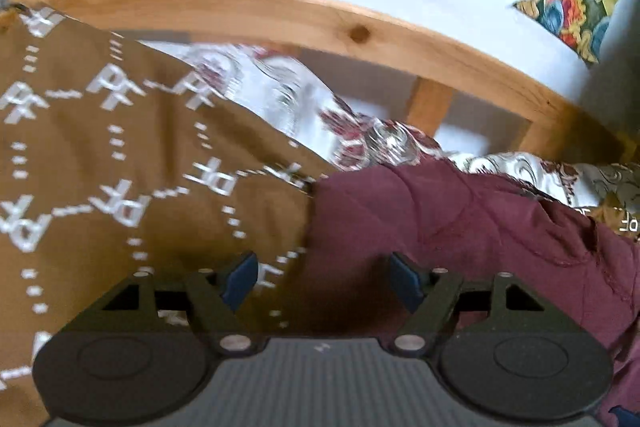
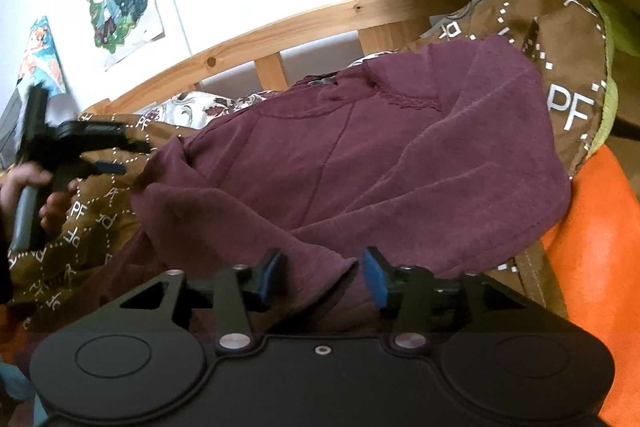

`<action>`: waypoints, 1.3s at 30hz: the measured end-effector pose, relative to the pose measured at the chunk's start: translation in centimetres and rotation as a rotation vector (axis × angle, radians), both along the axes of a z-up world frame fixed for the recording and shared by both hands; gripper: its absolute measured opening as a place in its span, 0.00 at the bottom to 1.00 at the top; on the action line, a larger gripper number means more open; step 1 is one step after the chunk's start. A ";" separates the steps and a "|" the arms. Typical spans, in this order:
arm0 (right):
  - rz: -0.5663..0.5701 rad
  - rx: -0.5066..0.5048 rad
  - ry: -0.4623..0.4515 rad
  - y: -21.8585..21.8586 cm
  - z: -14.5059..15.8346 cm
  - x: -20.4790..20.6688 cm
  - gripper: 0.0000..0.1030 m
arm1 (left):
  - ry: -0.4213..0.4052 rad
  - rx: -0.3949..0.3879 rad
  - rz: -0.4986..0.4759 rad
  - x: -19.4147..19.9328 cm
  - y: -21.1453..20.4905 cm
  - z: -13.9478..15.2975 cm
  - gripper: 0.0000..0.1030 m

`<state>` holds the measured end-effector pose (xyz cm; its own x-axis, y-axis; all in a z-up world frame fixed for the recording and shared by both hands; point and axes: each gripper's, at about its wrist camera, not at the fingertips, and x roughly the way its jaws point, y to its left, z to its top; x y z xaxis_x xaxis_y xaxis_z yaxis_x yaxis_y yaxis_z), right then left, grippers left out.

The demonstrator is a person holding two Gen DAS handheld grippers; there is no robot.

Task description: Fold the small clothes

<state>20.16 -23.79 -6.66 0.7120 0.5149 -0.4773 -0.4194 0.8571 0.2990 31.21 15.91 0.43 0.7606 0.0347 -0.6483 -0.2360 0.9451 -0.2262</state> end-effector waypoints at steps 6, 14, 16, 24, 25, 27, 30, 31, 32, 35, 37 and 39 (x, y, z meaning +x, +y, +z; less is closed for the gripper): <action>0.013 -0.071 -0.038 0.7 -0.1 -0.4 0.40 | 0.055 0.071 0.005 3.1 -1.9 -1.6 0.44; 0.135 -0.224 -0.139 1.5 1.6 -1.6 0.05 | 0.040 0.073 0.066 2.6 -2.0 -2.4 0.60; 0.180 -0.296 -0.116 2.0 1.1 -1.6 0.06 | 0.035 0.083 0.076 2.1 -2.0 -2.2 0.70; 0.170 -0.269 -0.123 1.1 1.9 -1.1 0.48 | -0.018 0.026 0.022 -3.4 -2.7 -0.2 0.96; 0.157 -0.248 -0.138 0.9 2.3 -1.1 0.52 | -0.026 0.018 0.002 -4.4 -2.9 -0.1 0.97; 0.124 -0.194 -0.158 0.4 2.9 -1.0 0.60 | -0.033 -0.006 -0.037 -6.0 -3.6 -0.4 0.99; 0.087 -0.122 -0.151 0.2 3.4 -0.5 0.65 | 0.017 -0.037 -0.089 -6.8 -4.8 -1.6 0.99; 0.077 -0.114 -0.141 0.5 3.5 -0.2 0.65 | 0.041 -0.038 -0.092 -6.8 -5.2 -2.2 0.99; 0.063 -0.113 -0.125 0.9 3.6 0.4 0.65 | 0.059 -0.040 -0.092 -6.7 -5.4 -2.7 0.99; 0.053 -0.076 -0.066 2.6 4.4 3.2 0.64 | 0.092 -0.088 -0.072 -6.4 -5.4 -3.9 0.99; 0.104 -0.081 -0.032 4.4 4.8 5.3 0.62 | 0.115 -0.109 -0.062 -6.2 -5.3 -4.5 0.99; 0.153 -0.104 -0.015 6.4 4.7 6.9 0.58 | 0.132 -0.092 -0.073 -6.1 -5.4 -5.0 0.98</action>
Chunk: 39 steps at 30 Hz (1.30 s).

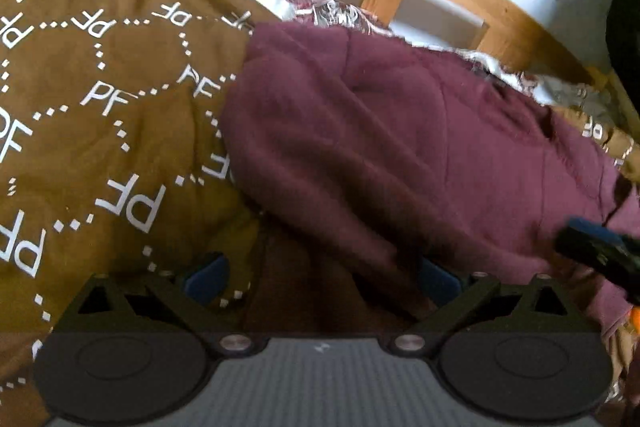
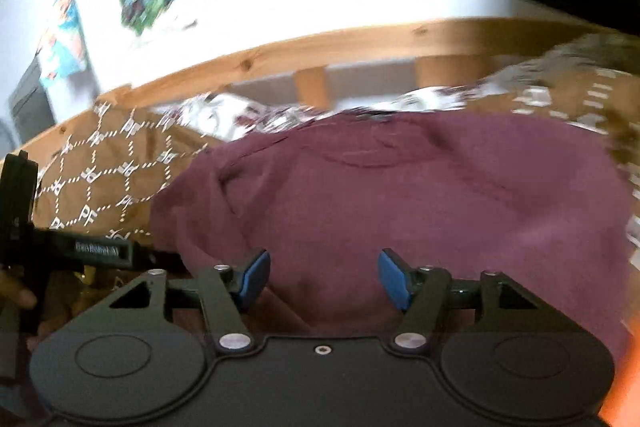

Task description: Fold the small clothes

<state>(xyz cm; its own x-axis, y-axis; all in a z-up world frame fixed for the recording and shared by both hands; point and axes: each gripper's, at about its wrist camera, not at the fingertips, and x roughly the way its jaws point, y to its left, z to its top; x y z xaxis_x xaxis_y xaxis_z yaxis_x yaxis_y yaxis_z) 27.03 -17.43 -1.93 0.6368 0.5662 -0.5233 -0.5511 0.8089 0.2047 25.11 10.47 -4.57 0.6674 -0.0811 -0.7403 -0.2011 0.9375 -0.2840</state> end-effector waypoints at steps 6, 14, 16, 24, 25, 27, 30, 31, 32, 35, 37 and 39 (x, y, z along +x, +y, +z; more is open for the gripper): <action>0.146 -0.066 0.119 5.3 -1.4 3.1 0.52 | 0.008 0.116 -0.066 -0.6 -1.3 -0.8 0.98; 0.267 -0.254 0.064 9.5 -2.5 1.5 0.05 | -0.001 0.134 -0.085 -0.8 -1.3 -1.1 0.98; 0.226 -0.303 -0.004 9.7 -2.0 1.2 0.02 | 0.000 0.137 -0.087 -0.8 -1.4 -1.1 0.98; 0.096 -0.332 -0.050 8.6 -2.2 2.1 0.01 | 0.005 0.154 -0.099 -0.8 -1.5 -1.1 0.98; 0.088 -0.335 -0.052 8.4 -2.3 1.9 0.01 | 0.008 0.150 -0.101 -0.9 -1.4 -1.0 0.98; 0.059 -0.374 -0.079 8.3 -2.4 1.4 0.03 | 0.014 0.142 -0.105 -1.2 -1.3 -0.9 0.98; -0.014 -0.391 -0.083 7.1 -2.2 1.0 0.19 | 0.035 0.135 -0.118 -1.7 -1.3 -0.7 0.99; -0.038 -0.375 -0.076 6.4 -2.0 0.8 0.20 | 0.044 0.139 -0.126 -1.9 -1.4 -0.7 0.99; -0.056 -0.357 -0.071 5.6 -1.8 0.2 0.25 | 0.052 0.146 -0.135 -2.2 -1.5 -0.7 0.99; -0.092 -0.326 -0.077 3.5 -1.1 -1.8 0.47 | 0.060 0.141 -0.145 -3.6 -1.7 -0.2 0.99; -0.105 -0.311 -0.096 2.4 -0.7 -3.9 0.60 | 0.056 0.115 -0.148 -4.6 -1.6 0.3 0.99; -0.107 -0.302 -0.106 1.4 -0.5 -6.0 0.69 | 0.043 0.090 -0.158 -5.7 -1.5 1.1 0.99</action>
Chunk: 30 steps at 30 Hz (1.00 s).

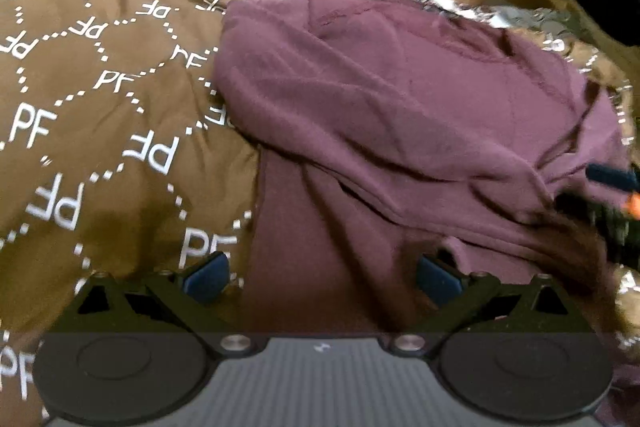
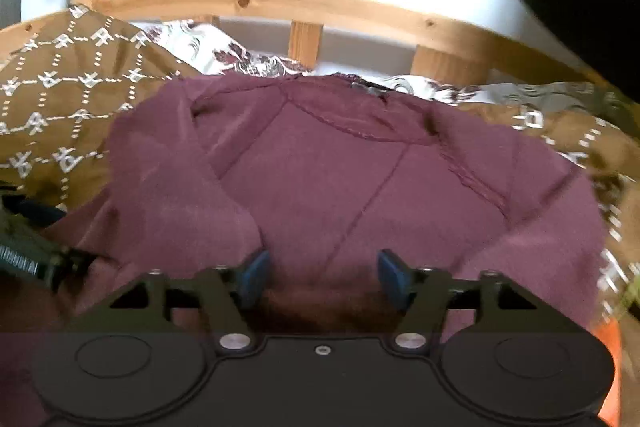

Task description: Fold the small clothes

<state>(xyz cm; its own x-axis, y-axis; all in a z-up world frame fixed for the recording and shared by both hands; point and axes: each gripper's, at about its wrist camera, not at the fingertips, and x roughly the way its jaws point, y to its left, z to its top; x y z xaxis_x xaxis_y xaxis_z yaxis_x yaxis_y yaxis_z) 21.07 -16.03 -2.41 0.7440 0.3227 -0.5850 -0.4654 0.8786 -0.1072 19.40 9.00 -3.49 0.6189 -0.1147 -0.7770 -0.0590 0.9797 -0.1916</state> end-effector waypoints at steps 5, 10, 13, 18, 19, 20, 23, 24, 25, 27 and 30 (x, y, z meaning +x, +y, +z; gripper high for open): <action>-0.006 0.002 -0.016 -2.3 0.3 -5.7 0.90 | -0.003 -0.053 -0.057 -2.9 0.4 1.7 0.99; -0.077 -0.013 -0.020 -4.1 0.5 -9.9 0.99 | -0.016 -0.001 -0.120 -6.2 0.3 2.8 0.99; -0.111 0.011 0.006 -5.3 0.6 -11.5 0.99 | -0.039 0.043 -0.147 -7.9 0.1 3.4 0.99; -0.098 0.000 0.044 -5.9 0.1 -13.9 0.99 | -0.044 0.080 -0.168 -9.8 -0.1 3.6 0.99; -0.092 -0.006 0.046 -5.8 -0.1 -14.3 0.99 | -0.041 0.079 -0.166 -9.9 -0.1 3.6 0.99; -0.091 -0.007 0.048 -5.8 -0.2 -14.5 0.99 | -0.038 0.075 -0.164 -10.1 -0.1 3.5 0.99; -0.084 0.007 0.063 -5.5 -0.6 -14.6 0.99 | -0.038 0.069 -0.159 -9.5 0.0 3.4 0.99; -0.079 0.011 0.063 -5.4 -0.6 -14.3 0.99 | -0.041 0.072 -0.154 -9.0 0.1 3.4 0.99; -0.073 0.015 0.062 -5.2 -0.5 -14.0 0.99 | -0.044 0.077 -0.149 -8.5 0.2 3.5 0.99; -0.053 0.025 0.065 -4.7 -0.1 -12.6 0.99 | -0.051 0.098 -0.134 -7.0 0.5 3.5 0.99; -0.021 0.042 0.061 -3.5 0.9 -9.5 0.99 | -0.062 0.134 -0.111 -4.7 0.7 3.3 0.99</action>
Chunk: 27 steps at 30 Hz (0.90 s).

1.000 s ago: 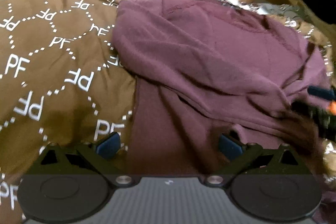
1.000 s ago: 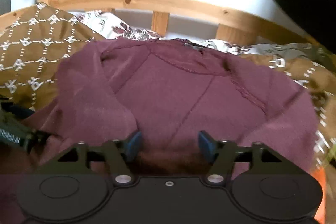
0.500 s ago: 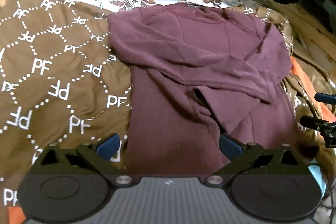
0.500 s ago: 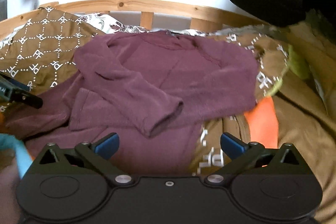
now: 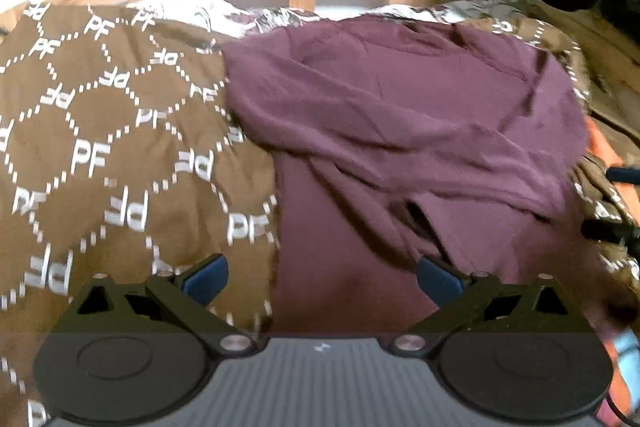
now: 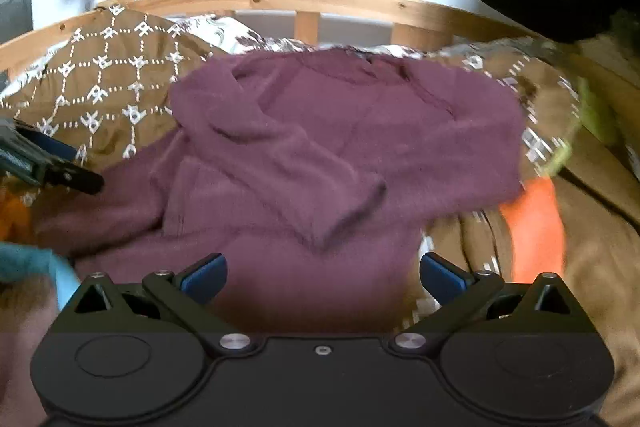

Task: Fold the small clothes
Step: 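Pinch the shirt's folded side with the right tool and smooth it flat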

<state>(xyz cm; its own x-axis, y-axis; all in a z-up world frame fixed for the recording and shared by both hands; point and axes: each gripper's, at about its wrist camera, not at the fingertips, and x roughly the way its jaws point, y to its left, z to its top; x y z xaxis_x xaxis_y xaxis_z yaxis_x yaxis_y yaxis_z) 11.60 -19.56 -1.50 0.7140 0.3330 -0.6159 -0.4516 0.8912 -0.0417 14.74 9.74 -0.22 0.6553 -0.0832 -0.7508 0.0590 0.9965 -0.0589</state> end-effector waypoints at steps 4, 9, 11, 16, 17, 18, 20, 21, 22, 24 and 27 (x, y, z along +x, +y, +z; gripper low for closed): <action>0.042 0.062 -0.011 2.4 1.5 5.6 0.99 | -0.004 0.003 0.021 3.6 0.6 -0.7 0.99; 0.128 0.052 -0.001 7.0 1.7 13.0 0.69 | -0.047 -0.133 0.104 7.2 2.3 -2.0 0.99; 0.176 0.013 0.008 9.3 1.3 15.4 0.59 | -0.026 -0.182 0.122 8.5 2.9 -2.6 0.99; 0.299 -0.068 0.072 13.3 -0.3 18.5 0.40 | 0.019 -0.231 0.133 10.3 3.8 -4.5 0.99; 0.326 -0.088 0.079 14.0 -0.6 18.6 0.40 | 0.016 -0.221 0.121 10.5 3.7 -4.6 0.99; 0.347 -0.106 0.084 14.4 -0.9 18.5 0.40 | 0.010 -0.207 0.110 10.6 3.7 -4.8 0.99; 0.372 -0.140 0.090 15.1 -1.5 18.2 0.40 | 0.003 -0.176 0.090 10.5 3.2 -4.9 0.99; 0.381 -0.151 0.094 15.3 -1.9 18.1 0.40 | 0.002 -0.163 0.084 10.5 3.1 -5.0 0.99; 0.388 -0.159 0.099 15.5 -2.2 17.9 0.40 | 0.001 -0.154 0.081 10.4 3.0 -5.1 0.99; 0.389 -0.178 0.101 15.9 -2.8 17.7 0.39 | -0.002 -0.137 0.075 10.3 2.8 -5.1 0.99; 0.388 -0.202 0.092 16.2 -2.9 17.6 0.13 | -0.004 -0.108 0.069 10.4 2.4 -5.2 0.99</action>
<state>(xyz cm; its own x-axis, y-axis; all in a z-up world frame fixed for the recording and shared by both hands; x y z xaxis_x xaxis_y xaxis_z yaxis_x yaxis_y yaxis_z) 29.17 -3.36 -4.37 0.4991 0.4315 -0.7515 -0.7608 0.6333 -0.1417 25.10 12.11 -5.45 0.6651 -0.1175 -0.7375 -0.0095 0.9861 -0.1657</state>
